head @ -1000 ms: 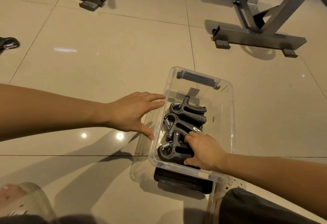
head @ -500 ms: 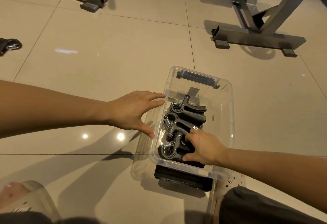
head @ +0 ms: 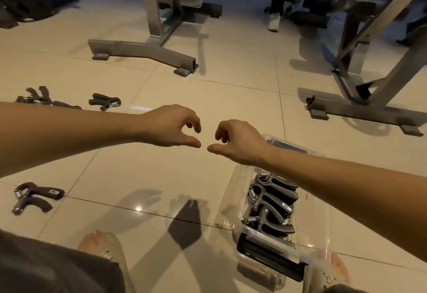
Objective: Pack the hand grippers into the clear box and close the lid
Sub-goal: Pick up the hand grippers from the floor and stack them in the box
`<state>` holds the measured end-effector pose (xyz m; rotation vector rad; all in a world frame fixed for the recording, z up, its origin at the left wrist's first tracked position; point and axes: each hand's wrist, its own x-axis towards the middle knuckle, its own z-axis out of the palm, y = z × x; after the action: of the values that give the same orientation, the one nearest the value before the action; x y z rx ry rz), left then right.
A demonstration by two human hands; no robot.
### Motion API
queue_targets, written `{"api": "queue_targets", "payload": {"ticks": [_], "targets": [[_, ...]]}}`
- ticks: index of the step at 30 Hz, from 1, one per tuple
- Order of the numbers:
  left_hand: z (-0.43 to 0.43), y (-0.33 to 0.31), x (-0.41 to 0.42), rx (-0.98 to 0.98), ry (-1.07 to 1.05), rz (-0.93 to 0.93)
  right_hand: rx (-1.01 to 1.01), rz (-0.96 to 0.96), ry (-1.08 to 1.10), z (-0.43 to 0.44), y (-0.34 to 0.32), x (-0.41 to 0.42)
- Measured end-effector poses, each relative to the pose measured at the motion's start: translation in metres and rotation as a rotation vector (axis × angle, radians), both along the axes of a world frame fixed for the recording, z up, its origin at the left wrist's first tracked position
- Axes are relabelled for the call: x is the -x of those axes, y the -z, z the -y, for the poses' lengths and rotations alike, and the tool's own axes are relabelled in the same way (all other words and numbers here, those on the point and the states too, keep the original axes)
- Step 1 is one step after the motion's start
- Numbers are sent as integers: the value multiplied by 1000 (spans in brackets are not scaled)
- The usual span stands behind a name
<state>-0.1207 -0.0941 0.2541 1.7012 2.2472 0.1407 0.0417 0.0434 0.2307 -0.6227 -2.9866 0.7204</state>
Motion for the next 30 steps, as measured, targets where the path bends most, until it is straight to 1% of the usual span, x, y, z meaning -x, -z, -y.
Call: {"api": "queue_targets", "payload": {"ticks": [3,8,11,13,16,19,24,27,30], "targets": [[55,-33,22,24,-140,-31,23,5,-131,40,-31,54],[154,-76,62,101,-309,-88,-28,29,-294,117,-60,115],[206,-90,84,156,-402,-40,-33,12,-336,160,-70,138],[234,-85,102,170,-448,13,-4,3,-354,185,-64,156],[280,-50,136,135,-540,66,40,56,-376,217,-34,190],[333,-1,174,85,-674,141,25,131,-404,246,10,231],[413,82,238,133,-846,141,30,206,-402,299,86,299],[436,129,274,136,-893,173,-1,243,-423,332,130,332],[441,171,309,120,-901,220,-59,291,-460,361,173,354]]}}
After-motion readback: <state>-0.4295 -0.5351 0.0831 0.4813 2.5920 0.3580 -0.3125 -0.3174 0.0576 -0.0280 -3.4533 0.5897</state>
